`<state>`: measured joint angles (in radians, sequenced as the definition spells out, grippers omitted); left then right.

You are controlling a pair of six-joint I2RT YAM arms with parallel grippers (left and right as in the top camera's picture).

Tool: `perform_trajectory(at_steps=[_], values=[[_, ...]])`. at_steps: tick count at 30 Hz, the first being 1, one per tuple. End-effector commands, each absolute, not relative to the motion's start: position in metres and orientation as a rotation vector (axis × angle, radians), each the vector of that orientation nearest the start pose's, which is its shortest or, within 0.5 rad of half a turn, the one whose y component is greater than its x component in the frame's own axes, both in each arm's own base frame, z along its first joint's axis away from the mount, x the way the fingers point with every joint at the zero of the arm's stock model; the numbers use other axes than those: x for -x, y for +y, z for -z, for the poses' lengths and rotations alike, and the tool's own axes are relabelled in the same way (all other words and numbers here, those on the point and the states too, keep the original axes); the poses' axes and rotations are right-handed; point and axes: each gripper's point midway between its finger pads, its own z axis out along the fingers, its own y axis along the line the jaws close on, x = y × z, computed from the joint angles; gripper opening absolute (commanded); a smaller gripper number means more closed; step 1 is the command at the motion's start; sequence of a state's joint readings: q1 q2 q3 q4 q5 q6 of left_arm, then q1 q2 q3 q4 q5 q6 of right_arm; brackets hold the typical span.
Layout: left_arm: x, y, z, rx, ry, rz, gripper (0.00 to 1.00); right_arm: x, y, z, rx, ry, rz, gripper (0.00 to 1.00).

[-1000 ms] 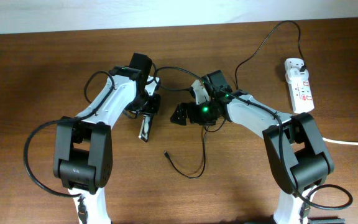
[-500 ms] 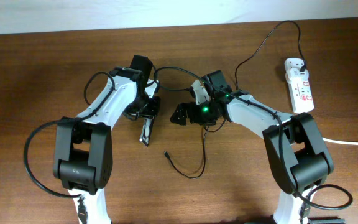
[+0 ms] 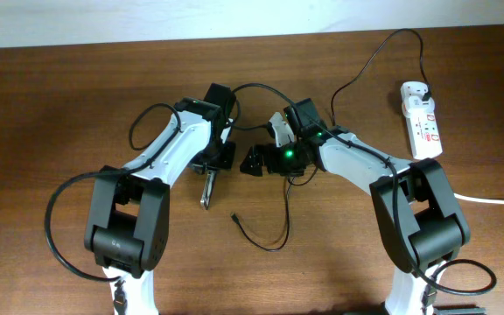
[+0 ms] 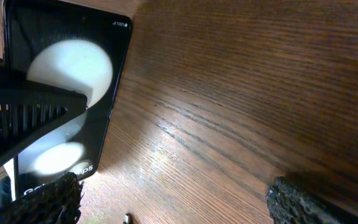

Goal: Plug charger to phone and switch on socket

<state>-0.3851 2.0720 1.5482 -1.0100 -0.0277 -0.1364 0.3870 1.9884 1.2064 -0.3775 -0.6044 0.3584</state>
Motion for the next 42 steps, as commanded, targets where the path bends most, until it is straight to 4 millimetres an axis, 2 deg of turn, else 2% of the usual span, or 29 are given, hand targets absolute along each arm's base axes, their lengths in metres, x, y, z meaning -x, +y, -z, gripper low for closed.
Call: perform_trajectory(at_steps=[1,3,4,5,6,8,9,11,13,14,16,18,19,20,21,22,23,24,25,28,30,32,35,39,42], values=[[-0.376,-0.136,-0.040,-0.332,3.054,-0.035,0.00,-0.360,0.253,-0.035,0.236,2.782,-1.104,0.99],[-0.379,-0.137,-0.049,-0.276,3.058,0.114,0.00,-0.368,0.255,-0.066,0.292,2.685,-1.198,0.99],[-0.383,-0.142,-0.059,-0.225,3.044,0.315,0.00,-0.372,0.252,-0.089,0.302,2.628,-1.195,0.99],[-0.385,-0.143,-0.064,-0.183,3.034,0.440,0.00,-0.372,0.252,-0.106,0.345,2.578,-1.201,0.99],[-0.387,-0.144,-0.068,-0.151,3.026,0.535,0.00,-0.370,0.253,-0.120,0.373,2.542,-1.206,0.99],[-0.391,-0.148,-0.084,-0.098,2.961,0.857,0.00,-0.361,0.250,-0.137,0.418,2.521,-1.194,0.99],[-0.396,-0.153,-0.097,-0.093,2.885,1.042,0.00,-0.346,0.246,-0.135,0.487,2.554,-1.174,0.99],[-0.406,-0.155,-0.114,-0.119,2.761,1.217,0.00,-0.324,0.238,-0.123,0.572,2.634,-1.146,0.99],[-0.408,-0.166,-0.136,-0.317,2.567,1.389,0.00,-0.303,0.230,-0.109,0.652,2.727,-1.073,0.99],[-0.406,-0.170,-0.142,-0.419,2.493,1.420,0.00,-0.300,0.227,-0.105,0.652,2.758,-1.035,0.99],[-0.403,-0.170,-0.139,-0.500,2.464,1.398,0.00,-0.293,0.225,-0.100,0.661,2.800,-0.985,0.99],[-0.403,-0.167,-0.133,-0.552,2.472,1.337,0.00,-0.295,0.219,-0.093,0.630,2.837,-0.902,0.99],[-0.405,-0.158,-0.121,-0.546,2.542,1.227,0.00,-0.303,0.205,-0.085,0.475,2.910,-0.761,0.99],[-0.405,-0.144,-0.103,-0.463,2.678,1.072,0.00,-0.310,0.186,-0.077,0.286,2.972,-0.597,0.99],[-0.407,-0.132,-0.087,-0.387,2.788,0.895,0.00,-0.315,0.157,-0.069,0.075,3.022,-0.405,0.99],[-0.407,-0.127,-0.077,-0.342,2.856,0.750,0.00,-0.315,0.136,-0.066,-0.061,3.047,-0.303,0.99],[-0.407,-0.125,-0.072,-0.316,2.888,0.666,0.00,-0.313,0.118,-0.064,-0.153,3.070,-0.240,0.99],[-0.408,-0.119,-0.063,-0.234,2.946,0.461,0.00,-0.310,0.100,-0.063,-0.228,3.097,-0.210,0.99],[-0.407,-0.117,-0.059,-0.192,2.969,0.338,0.00,-0.307,0.089,-0.062,-0.281,3.113,-0.199,0.99],[-0.397,-0.135,-0.055,-0.229,2.978,0.119,0.00,-0.306,0.065,-0.061,-0.403,3.122,-0.189,0.99],[-0.388,-0.141,-0.050,-0.223,2.989,-0.024,0.01,-0.306,0.063,-0.060,-0.413,3.122,-0.189,0.99],[-0.382,-0.149,-0.044,-0.254,3.010,-0.031,0.09,-0.306,0.063,-0.060,-0.413,3.122,-0.188,0.99],[-0.375,-0.150,-0.035,-0.271,3.046,-0.050,0.09,-0.306,0.063,-0.060,-0.407,3.121,-0.189,0.99],[-0.371,-0.148,-0.034,-0.274,3.065,-0.059,0.22,-0.307,0.063,-0.060,-0.407,3.120,-0.189,0.99],[-0.371,-0.148,-0.034,-0.274,3.066,-0.059,0.26,-0.307,0.063,-0.060,-0.407,3.120,-0.189,0.99]])
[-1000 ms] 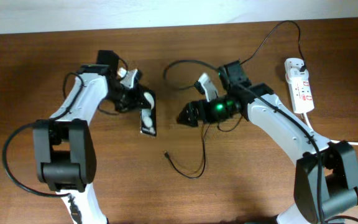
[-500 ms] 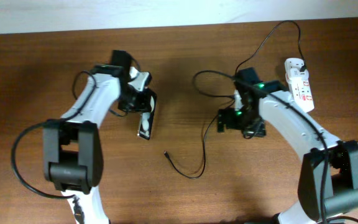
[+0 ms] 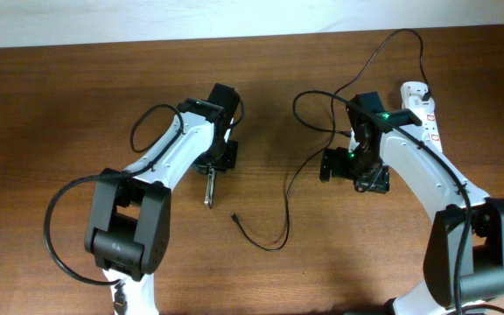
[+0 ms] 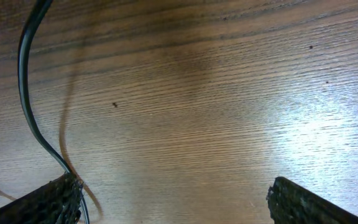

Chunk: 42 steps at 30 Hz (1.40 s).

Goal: Plug charger to phone and switch on socket
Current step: 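Lower the right gripper onto the black cable's USB-C end, then grasp the USB-C plug with the right gripper and lift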

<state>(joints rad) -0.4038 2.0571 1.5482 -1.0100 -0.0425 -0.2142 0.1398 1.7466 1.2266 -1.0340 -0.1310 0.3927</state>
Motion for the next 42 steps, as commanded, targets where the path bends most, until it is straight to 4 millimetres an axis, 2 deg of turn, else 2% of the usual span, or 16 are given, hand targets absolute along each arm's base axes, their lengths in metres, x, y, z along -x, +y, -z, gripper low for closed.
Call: perform_trajectory(at_steps=[1,7,9,16,19,21,25,27,28,30,34,36,38,39,40,42], values=[[-0.371,-0.148,-0.033,-0.274,3.067,-0.059,0.27,-0.307,0.063,-0.060,-0.407,3.120,-0.189,0.99],[-0.366,-0.145,-0.027,-0.276,3.079,-0.069,0.25,-0.307,0.063,-0.060,-0.407,3.120,-0.189,0.99],[-0.366,-0.145,-0.025,-0.276,3.082,-0.070,0.17,-0.306,0.063,-0.060,-0.407,3.120,-0.189,0.99],[-0.364,-0.136,-0.021,-0.256,3.079,-0.141,0.20,-0.307,0.063,-0.060,-0.407,3.120,-0.189,0.99],[-0.365,-0.137,-0.018,-0.251,3.072,-0.137,0.14,-0.308,0.063,-0.060,-0.406,3.116,-0.191,0.99],[-0.366,-0.137,-0.018,-0.251,3.070,-0.137,0.02,-0.308,0.063,-0.060,-0.406,3.114,-0.192,0.99],[-0.378,-0.144,-0.035,-0.226,3.048,-0.048,0.00,-0.310,0.067,-0.062,-0.369,3.102,-0.215,0.97],[-0.391,-0.155,-0.064,-0.165,3.022,0.284,0.00,-0.311,0.100,-0.076,-0.043,3.067,-0.446,0.97],[-0.396,-0.169,-0.086,-0.171,2.965,0.603,0.00,-0.305,0.131,-0.089,0.232,3.002,-0.673,0.97],[-0.407,-0.165,-0.114,-0.126,2.841,0.983,0.00,-0.293,0.164,-0.101,0.463,2.917,-0.889,0.95],[-0.429,-0.102,-0.123,0.071,2.749,1.064,0.00,-0.272,0.216,-0.105,0.751,2.835,-0.938,0.87],[-0.433,-0.074,-0.128,0.168,2.696,1.125,0.00,-0.272,0.236,-0.102,0.750,2.828,-0.868,0.99],[-0.433,-0.062,-0.138,0.144,2.605,1.239,0.00,-0.272,0.254,-0.106,0.755,2.789,-0.889,0.99],[-0.432,-0.059,-0.140,0.142,2.567,1.297,0.00,-0.269,0.264,-0.107,0.802,2.760,-0.895,0.79],[-0.431,-0.059,-0.134,0.142,2.555,1.313,0.00,-0.265,0.273,-0.105,0.822,2.756,-0.871,0.69],[-0.428,-0.060,-0.118,0.138,2.551,1.311,0.00,-0.267,0.269,-0.094,0.753,2.804,-0.654,0.66]])
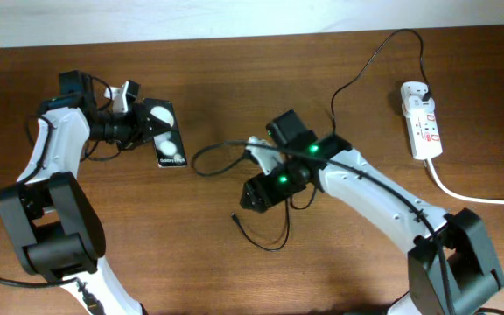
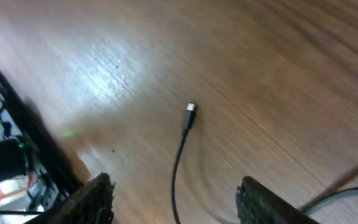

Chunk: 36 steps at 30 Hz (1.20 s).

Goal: Plug charger to phone and switch on socket
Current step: 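Grasp the USB-C plug with the right gripper and lift, then bring the USB-C plug toward the phone's bottom port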

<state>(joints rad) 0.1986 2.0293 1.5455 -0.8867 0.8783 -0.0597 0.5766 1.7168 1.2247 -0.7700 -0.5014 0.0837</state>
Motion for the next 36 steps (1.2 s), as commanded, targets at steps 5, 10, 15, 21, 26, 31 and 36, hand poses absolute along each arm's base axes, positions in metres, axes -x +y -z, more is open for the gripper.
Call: perform_trajectory(at_steps=[5,10,15,21,26,31,36], values=[[-0.420,-0.066,-0.091,0.144,2.513,1.363,0.00,-0.257,0.280,-0.078,0.764,2.784,-0.332,0.66],[-0.419,-0.071,-0.088,0.155,2.494,1.396,0.00,-0.241,0.304,-0.038,0.888,2.798,-0.261,0.52],[-0.418,-0.079,-0.088,0.147,2.505,1.408,0.00,-0.240,0.302,-0.030,0.865,2.823,-0.238,0.49],[-0.418,-0.085,-0.089,0.122,2.505,1.409,0.00,-0.220,0.310,-0.008,0.959,2.838,-0.170,0.37],[-0.418,-0.085,-0.089,0.122,2.505,1.410,0.00,-0.227,0.301,-0.005,0.942,2.820,-0.086,0.37],[-0.418,-0.085,-0.089,0.131,2.506,1.413,0.00,-0.227,0.296,0.006,0.948,2.838,-0.042,0.33],[-0.418,-0.085,-0.089,0.131,2.506,1.413,0.00,-0.228,0.299,0.005,0.945,2.830,-0.052,0.26]])
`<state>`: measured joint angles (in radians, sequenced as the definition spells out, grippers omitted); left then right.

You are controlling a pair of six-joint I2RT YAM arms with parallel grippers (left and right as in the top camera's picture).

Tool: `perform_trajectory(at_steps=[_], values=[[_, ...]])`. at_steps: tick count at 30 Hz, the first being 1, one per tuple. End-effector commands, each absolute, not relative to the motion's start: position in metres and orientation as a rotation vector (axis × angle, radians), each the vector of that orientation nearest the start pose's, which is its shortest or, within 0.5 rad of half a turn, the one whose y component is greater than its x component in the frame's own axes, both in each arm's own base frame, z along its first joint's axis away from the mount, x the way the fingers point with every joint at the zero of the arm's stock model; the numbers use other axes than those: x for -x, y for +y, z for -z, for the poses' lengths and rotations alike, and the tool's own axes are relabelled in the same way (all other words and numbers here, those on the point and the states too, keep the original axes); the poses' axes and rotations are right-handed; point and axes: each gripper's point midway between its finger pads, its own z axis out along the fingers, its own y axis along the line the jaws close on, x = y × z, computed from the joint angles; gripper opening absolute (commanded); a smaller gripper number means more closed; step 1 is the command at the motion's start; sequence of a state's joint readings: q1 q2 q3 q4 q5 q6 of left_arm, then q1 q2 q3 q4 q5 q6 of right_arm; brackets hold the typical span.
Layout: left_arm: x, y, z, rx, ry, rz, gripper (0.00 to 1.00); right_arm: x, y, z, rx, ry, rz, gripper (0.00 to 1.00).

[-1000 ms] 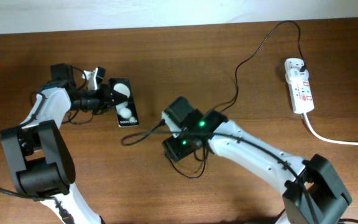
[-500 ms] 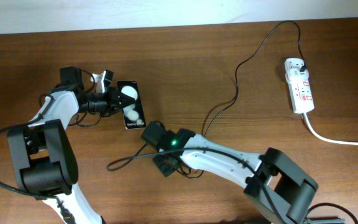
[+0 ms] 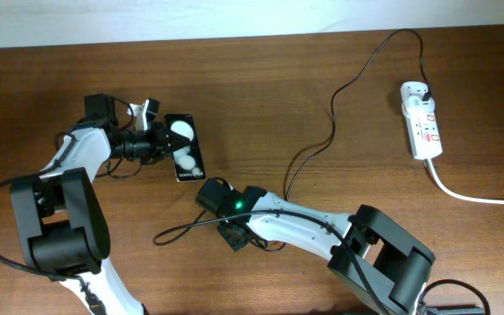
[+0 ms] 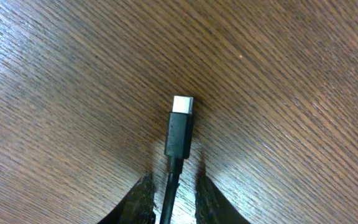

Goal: Plug charger to phone and switch on socket
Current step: 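Bring the USB-C plug toward the phone's bottom port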

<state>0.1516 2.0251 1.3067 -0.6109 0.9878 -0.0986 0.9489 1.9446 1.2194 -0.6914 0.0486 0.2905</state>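
At the left of the overhead view the black phone (image 3: pixel 185 147) shows its screen with white discs, and my left gripper (image 3: pixel 164 140) is shut on its left edge. The black charger cable (image 3: pixel 297 166) runs from the white socket strip (image 3: pixel 423 121) down to the table's middle. There my right gripper (image 3: pixel 234 233) sits below the phone. In the right wrist view its fingertips (image 4: pixel 145 198) stand close on either side of the cable, just behind the USB-C plug (image 4: pixel 180 127). The plug lies on the wood and points away from the wrist.
A slack loop of cable (image 3: pixel 169 234) trails left of my right gripper. The strip's white mains lead (image 3: pixel 475 197) runs off the right edge. The brown wooden table (image 3: pixel 77 79) ends at a white wall along the far edge.
My right gripper was open above the plug near the table's middle; now it is lower and further left, shut around the cable behind the plug. The left gripper and phone have shifted right.
First both grippers were at the middle, the left at the edge-on phone, the right open beside it. Then the right arm was out near the socket strip. Later the left held the phone face-up at far left with the right open over the plug, which it now grips.
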Motion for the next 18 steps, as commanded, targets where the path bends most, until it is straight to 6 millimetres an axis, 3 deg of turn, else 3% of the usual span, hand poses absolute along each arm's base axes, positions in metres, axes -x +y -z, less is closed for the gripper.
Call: perform_trajectory(at_steps=[1,3,9,11,13,15,18], values=[[-0.418,-0.085,-0.089,0.131,2.506,1.413,0.00,-0.229,0.300,0.005,0.945,2.828,-0.062,0.33],[-0.418,-0.085,-0.089,0.131,2.506,1.414,0.00,-0.229,0.301,0.005,0.945,2.828,-0.065,0.34],[-0.418,-0.085,-0.089,0.129,2.506,1.412,0.00,-0.227,0.302,0.003,0.948,2.832,-0.081,0.04],[-0.418,-0.085,-0.089,0.129,2.506,1.413,0.00,-0.228,0.304,-0.003,0.945,2.827,-0.087,0.04],[-0.417,-0.089,-0.095,0.082,2.468,1.454,0.00,-0.234,0.312,-0.024,0.919,2.779,-0.165,0.04],[-0.414,-0.098,-0.113,-0.038,2.355,1.564,0.00,-0.237,0.331,-0.055,0.858,2.754,-0.428,0.04],[-0.414,-0.100,-0.117,-0.052,2.327,1.592,0.00,-0.247,0.329,-0.080,0.779,2.752,-0.623,0.04]])
